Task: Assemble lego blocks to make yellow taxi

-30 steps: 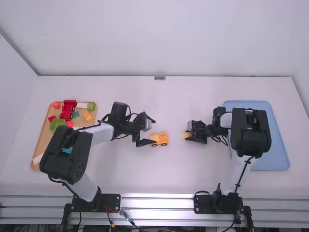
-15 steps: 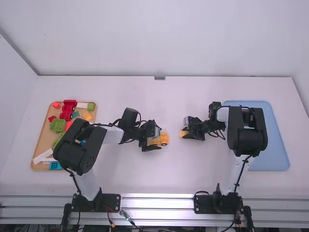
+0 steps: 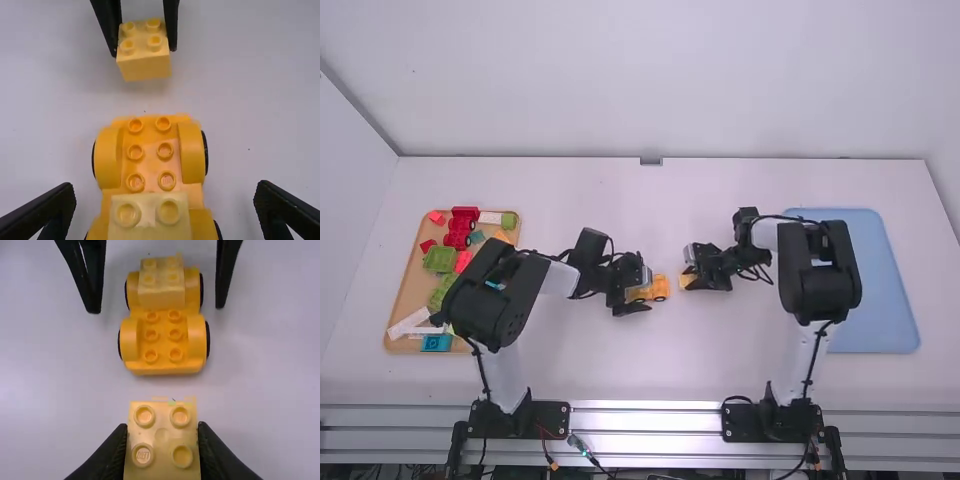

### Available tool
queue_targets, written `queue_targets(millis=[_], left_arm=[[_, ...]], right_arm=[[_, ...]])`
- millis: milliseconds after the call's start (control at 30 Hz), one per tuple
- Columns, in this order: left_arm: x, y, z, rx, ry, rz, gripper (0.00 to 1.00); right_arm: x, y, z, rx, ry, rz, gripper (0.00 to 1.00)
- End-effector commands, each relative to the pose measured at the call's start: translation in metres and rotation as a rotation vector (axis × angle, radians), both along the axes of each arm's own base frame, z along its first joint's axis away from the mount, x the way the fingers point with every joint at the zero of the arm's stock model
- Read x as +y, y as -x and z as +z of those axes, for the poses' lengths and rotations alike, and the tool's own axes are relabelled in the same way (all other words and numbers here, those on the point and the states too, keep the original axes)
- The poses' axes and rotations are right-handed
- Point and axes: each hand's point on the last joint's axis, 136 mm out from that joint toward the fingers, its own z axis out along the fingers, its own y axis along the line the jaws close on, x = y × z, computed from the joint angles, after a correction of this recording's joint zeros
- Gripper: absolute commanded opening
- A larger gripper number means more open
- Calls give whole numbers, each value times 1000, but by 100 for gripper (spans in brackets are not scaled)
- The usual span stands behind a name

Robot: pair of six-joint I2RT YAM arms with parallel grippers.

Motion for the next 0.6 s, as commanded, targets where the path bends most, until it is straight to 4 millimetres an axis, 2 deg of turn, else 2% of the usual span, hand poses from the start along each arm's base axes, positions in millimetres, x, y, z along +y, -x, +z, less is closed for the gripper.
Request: queue_targets(millis=[0,167,433,567], left_arm=[[3,5,-9,19,-18,5,95],[-4,7,-6,5,9,-21,91],[-5,6,-17,10,7,-21,88],[-5,6,-18,10,6,-21,64]], right_arm=[[12,-5,18,-54,-27,27,22],[28,-2,25,-65,-27,47,22],[45,-3,25,-60,-26,46,21],[52,2,26,-57,-37,67,20]])
